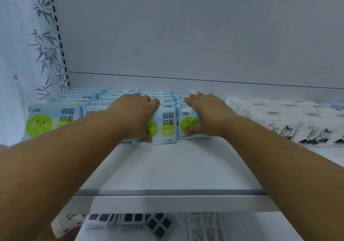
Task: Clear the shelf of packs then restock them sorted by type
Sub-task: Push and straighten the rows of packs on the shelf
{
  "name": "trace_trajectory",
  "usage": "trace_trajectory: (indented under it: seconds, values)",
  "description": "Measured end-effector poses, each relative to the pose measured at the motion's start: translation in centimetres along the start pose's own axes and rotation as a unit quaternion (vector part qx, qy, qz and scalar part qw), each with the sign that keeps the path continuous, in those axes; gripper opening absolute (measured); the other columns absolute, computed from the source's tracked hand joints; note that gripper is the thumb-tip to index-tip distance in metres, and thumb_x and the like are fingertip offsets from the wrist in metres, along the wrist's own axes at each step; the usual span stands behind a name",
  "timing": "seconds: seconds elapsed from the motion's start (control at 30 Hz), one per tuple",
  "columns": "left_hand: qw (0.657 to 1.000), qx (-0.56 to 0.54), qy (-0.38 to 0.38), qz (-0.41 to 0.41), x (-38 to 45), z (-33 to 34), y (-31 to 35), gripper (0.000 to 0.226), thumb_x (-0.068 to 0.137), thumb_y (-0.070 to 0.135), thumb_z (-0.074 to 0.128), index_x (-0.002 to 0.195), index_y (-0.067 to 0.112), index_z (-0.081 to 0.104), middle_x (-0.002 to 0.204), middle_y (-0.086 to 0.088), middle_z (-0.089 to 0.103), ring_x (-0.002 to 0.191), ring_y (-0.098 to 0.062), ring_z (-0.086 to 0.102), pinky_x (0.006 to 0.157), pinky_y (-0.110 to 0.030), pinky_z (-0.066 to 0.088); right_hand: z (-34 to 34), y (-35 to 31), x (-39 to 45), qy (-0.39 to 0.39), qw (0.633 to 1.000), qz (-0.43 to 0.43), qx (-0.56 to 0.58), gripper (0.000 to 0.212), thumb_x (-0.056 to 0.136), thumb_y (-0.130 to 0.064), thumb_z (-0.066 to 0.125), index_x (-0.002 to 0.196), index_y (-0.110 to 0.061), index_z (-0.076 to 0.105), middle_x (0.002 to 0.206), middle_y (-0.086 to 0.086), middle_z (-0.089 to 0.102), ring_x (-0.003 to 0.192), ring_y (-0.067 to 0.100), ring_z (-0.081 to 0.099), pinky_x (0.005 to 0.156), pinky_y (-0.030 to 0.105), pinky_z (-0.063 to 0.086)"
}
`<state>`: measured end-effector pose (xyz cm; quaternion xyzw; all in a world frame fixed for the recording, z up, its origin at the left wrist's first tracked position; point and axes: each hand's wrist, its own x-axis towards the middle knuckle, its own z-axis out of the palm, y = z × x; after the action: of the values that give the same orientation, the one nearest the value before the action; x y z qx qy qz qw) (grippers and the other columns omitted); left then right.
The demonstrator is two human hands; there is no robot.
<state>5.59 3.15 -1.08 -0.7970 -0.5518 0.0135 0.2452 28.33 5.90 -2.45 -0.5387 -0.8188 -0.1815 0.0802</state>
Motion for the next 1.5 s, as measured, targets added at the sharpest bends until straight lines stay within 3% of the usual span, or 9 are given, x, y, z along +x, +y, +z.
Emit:
trace_trajectory:
  seconds: [0.17, 0.3, 0.4, 0.5, 0.67, 0.9, 1.1, 1.37, 1.5]
  values:
    - [0.998, 0.026, 0.049, 0.02, 0.5, 1.1, 0.1, 0.092, 0.067, 0.068, 0.073, 0.138, 0.023, 0.034, 0.129, 0.001, 0.054, 0.114, -0.022, 0.053, 0.097, -0.037, 0.045, 0.2, -0.2, -0.2, -0.004, 1.0, 0.014, -0.007, 0.11, 0.068, -0.07, 0.072, 0.154, -0.025, 0.019, 0.16, -0.001, 0.026, 0.146, 0.021, 0.024, 0.119, 0.038, 0.016]
    - [0.997, 0.018, 0.071, 0.036, 0.6, 1.1, -0.3, 0.094, 0.064, 0.071, 0.071, 0.137, 0.023, 0.035, 0.129, 0.001, 0.053, 0.114, -0.022, 0.053, 0.096, -0.038, 0.045, 0.0, -0.8, -0.4, -0.015, 0.996, 0.042, -0.077, 0.11, 0.073, -0.076, 0.06, 0.156, -0.024, 0.01, 0.164, 0.003, 0.01, 0.151, 0.022, 0.003, 0.122, 0.05, 0.001]
    - [0.996, -0.01, 0.077, 0.048, 0.6, 1.1, -0.5, 0.105, 0.06, 0.075, 0.07, 0.143, 0.024, 0.029, 0.135, 0.001, 0.049, 0.12, -0.022, 0.051, 0.1, -0.04, 0.043, -0.8, -1.9, -0.5, 0.0, 0.998, 0.012, -0.066, 0.117, 0.072, -0.074, 0.064, 0.157, -0.019, 0.004, 0.165, 0.005, 0.005, 0.151, 0.022, 0.001, 0.122, 0.044, -0.001]
    - [0.994, 0.013, 0.091, 0.065, 0.8, 1.6, -0.8, 0.106, 0.058, 0.072, 0.073, 0.143, 0.024, 0.03, 0.133, -0.001, 0.051, 0.117, -0.023, 0.053, 0.098, -0.041, 0.044, -1.5, -4.0, -0.2, 0.007, 0.999, -0.031, 0.018, 0.124, 0.067, -0.067, 0.074, 0.157, -0.016, 0.005, 0.164, 0.003, 0.01, 0.151, 0.019, 0.008, 0.121, 0.032, 0.004]
    - [0.987, 0.032, 0.136, 0.073, 1.2, 2.8, -1.3, 0.102, 0.065, 0.065, 0.075, 0.144, 0.021, 0.028, 0.133, -0.003, 0.051, 0.118, -0.026, 0.052, 0.101, -0.04, 0.04, -0.1, -6.4, 1.5, 0.062, 0.997, -0.029, -0.022, 0.109, 0.07, -0.063, 0.074, 0.152, -0.014, 0.022, 0.158, 0.004, 0.03, 0.147, 0.02, 0.022, 0.121, 0.038, 0.004]
    - [0.99, 0.006, 0.125, 0.067, 1.2, 2.8, -3.0, 0.106, 0.062, 0.069, 0.072, 0.145, 0.024, 0.025, 0.146, -0.007, 0.041, 0.126, -0.026, 0.048, 0.104, -0.04, 0.039, -0.5, -7.0, 2.0, 0.05, 0.994, -0.022, -0.092, 0.113, 0.072, -0.07, 0.067, 0.155, -0.014, 0.015, 0.161, 0.005, 0.023, 0.15, 0.023, 0.015, 0.121, 0.043, -0.005]
    - [0.985, 0.052, 0.147, 0.074, 1.6, 3.8, -2.8, 0.094, 0.069, 0.066, 0.07, 0.138, 0.018, 0.03, 0.117, -0.003, 0.056, 0.106, -0.025, 0.057, 0.095, -0.037, 0.04, -0.2, -7.7, 2.2, 0.046, 0.996, -0.029, -0.071, 0.108, 0.075, -0.063, 0.07, 0.154, -0.012, 0.018, 0.159, 0.004, 0.027, 0.148, 0.02, 0.02, 0.122, 0.038, 0.001]
    - [0.98, 0.027, 0.179, 0.079, 0.6, 2.3, -1.5, 0.104, 0.07, 0.062, 0.071, 0.149, 0.016, 0.021, 0.144, -0.007, 0.042, 0.126, -0.027, 0.047, 0.106, -0.041, 0.037, -1.8, -5.0, 1.6, 0.014, 1.0, 0.0, -0.018, 0.133, 0.058, -0.069, 0.079, 0.156, -0.021, 0.004, 0.163, -0.001, 0.013, 0.149, 0.015, 0.013, 0.121, 0.033, 0.002]
    - [0.984, 0.054, 0.156, 0.069, 0.8, 2.5, 0.3, 0.097, 0.082, 0.04, 0.067, 0.153, 0.012, 0.009, 0.148, -0.012, 0.038, 0.131, -0.031, 0.042, 0.111, -0.044, 0.033, -1.2, -3.0, 1.1, -0.026, 0.999, 0.02, -0.013, 0.133, 0.054, -0.061, 0.085, 0.156, -0.024, 0.009, 0.16, -0.005, 0.024, 0.143, 0.017, 0.028, 0.116, 0.031, 0.022]
